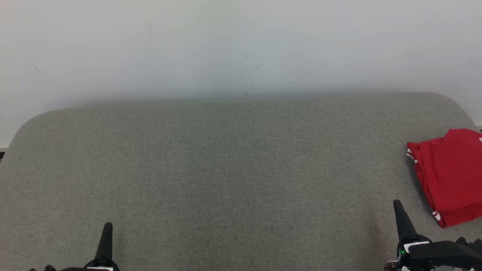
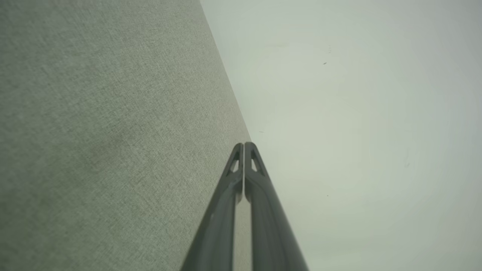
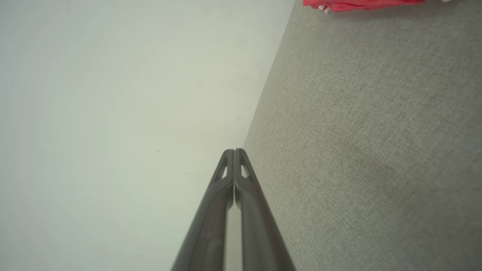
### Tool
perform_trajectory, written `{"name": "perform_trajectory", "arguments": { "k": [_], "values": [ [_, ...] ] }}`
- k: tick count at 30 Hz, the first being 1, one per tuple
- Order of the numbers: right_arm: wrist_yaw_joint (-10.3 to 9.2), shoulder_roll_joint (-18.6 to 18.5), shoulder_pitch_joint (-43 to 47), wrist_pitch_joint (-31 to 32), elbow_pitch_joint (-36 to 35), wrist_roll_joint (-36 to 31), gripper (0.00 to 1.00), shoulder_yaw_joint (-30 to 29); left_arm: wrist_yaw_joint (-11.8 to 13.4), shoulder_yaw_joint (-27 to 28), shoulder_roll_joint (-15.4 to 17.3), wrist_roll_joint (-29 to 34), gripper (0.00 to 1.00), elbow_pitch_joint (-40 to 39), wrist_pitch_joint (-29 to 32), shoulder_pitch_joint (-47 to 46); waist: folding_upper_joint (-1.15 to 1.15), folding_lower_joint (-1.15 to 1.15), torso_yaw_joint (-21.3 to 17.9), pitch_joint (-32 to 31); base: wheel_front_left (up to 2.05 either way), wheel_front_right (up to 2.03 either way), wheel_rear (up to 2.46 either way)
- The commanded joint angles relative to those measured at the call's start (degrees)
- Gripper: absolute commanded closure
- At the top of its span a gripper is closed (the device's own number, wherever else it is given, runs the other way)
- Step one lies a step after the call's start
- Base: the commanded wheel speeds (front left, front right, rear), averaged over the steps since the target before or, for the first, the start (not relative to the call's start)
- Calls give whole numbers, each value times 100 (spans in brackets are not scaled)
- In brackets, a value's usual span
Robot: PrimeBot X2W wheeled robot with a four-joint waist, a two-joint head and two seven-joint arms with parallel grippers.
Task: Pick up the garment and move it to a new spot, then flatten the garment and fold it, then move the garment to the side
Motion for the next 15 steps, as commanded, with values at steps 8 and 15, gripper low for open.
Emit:
{"name": "perform_trajectory", "arguments": {
  "k": [8,15],
  "values": [
    [3,7,-129,135,-50,478,100,-43,-23,24,23,-486,100,-45,123,-170,0,0,24,23,0,0,0],
    [4,11,-160,212,-53,807,100,-62,-35,29,23,-791,100,-45,207,-218,0,0,44,42,0,0,0]
  ]
}}
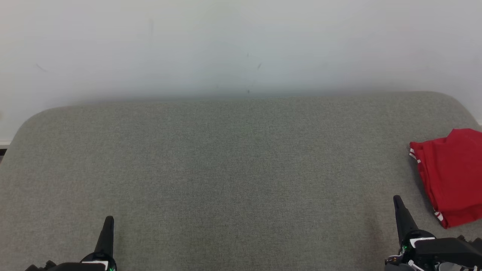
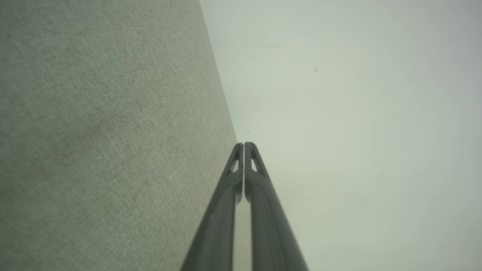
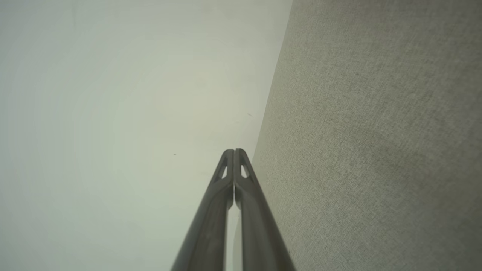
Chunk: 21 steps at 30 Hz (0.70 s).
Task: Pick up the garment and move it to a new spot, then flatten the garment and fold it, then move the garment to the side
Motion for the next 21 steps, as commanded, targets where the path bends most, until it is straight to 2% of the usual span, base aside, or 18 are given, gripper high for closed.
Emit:
{"name": "perform_trajectory", "arguments": {
  "k": [1,21],
  "values": [
    [4,7,-69,36,-37,128,100,-16,-32,15,20,-150,100,-33,34,-103,0,0,5,5,0,0,0],
    [4,20,-165,255,-43,1021,100,-72,-46,31,21,-970,100,-32,263,-231,0,0,64,62,0,0,0]
  ]
}}
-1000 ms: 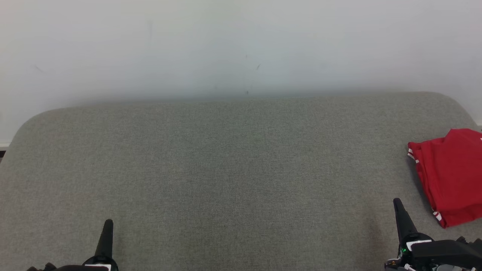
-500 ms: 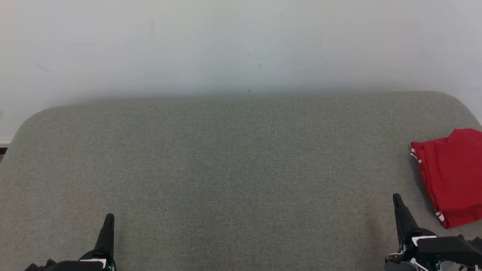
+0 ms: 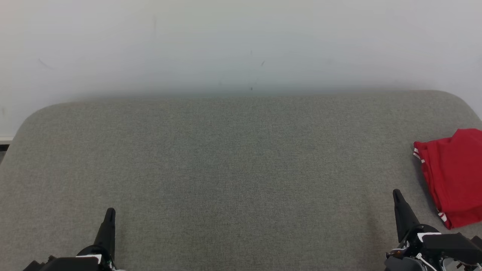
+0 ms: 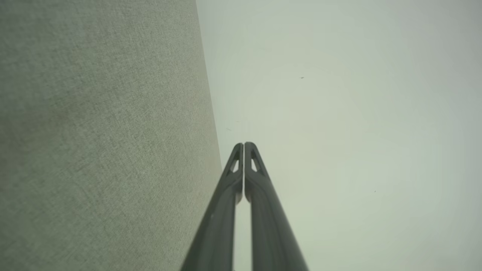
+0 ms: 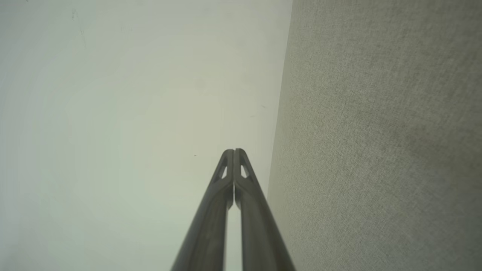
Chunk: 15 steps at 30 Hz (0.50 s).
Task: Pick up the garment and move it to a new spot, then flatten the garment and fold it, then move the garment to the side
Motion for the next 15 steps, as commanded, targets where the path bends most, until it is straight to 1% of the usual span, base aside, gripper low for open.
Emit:
{"name": "perform_trajectory", "arguments": {
  "k": [1,15],
  "values": [
    [4,14,-51,38,-19,153,100,-19,-19,19,17,-122,100,-17,45,-81,0,0,6,5,0,0,0],
    [4,13,-47,47,-15,155,100,-17,-20,19,17,-145,100,-17,46,-83,0,0,9,8,0,0,0]
  ]
}}
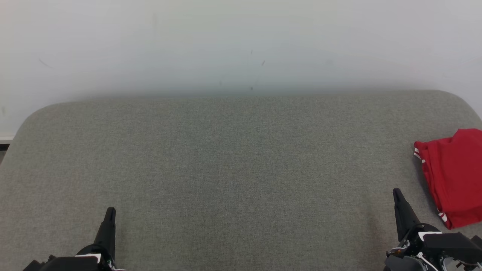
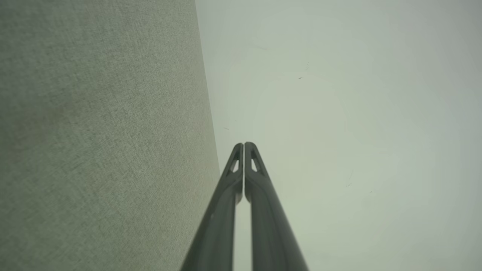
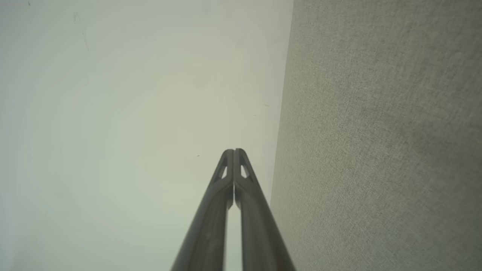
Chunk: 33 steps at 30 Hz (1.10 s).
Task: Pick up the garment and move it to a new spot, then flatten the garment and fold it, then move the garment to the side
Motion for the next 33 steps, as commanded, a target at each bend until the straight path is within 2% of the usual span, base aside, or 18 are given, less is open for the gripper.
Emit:
{"name": "perform_trajectory", "arguments": {
  "k": [1,33],
  "values": [
    [4,10,-25,19,-7,9,100,-7,-17,14,15,-28,100,-14,4,-60,-1,0,0,0,0,0,0],
    [4,9,-24,18,-7,10,100,-6,-17,14,15,-28,100,-16,2,-59,-1,0,0,0,0,0,0]
  ]
}}
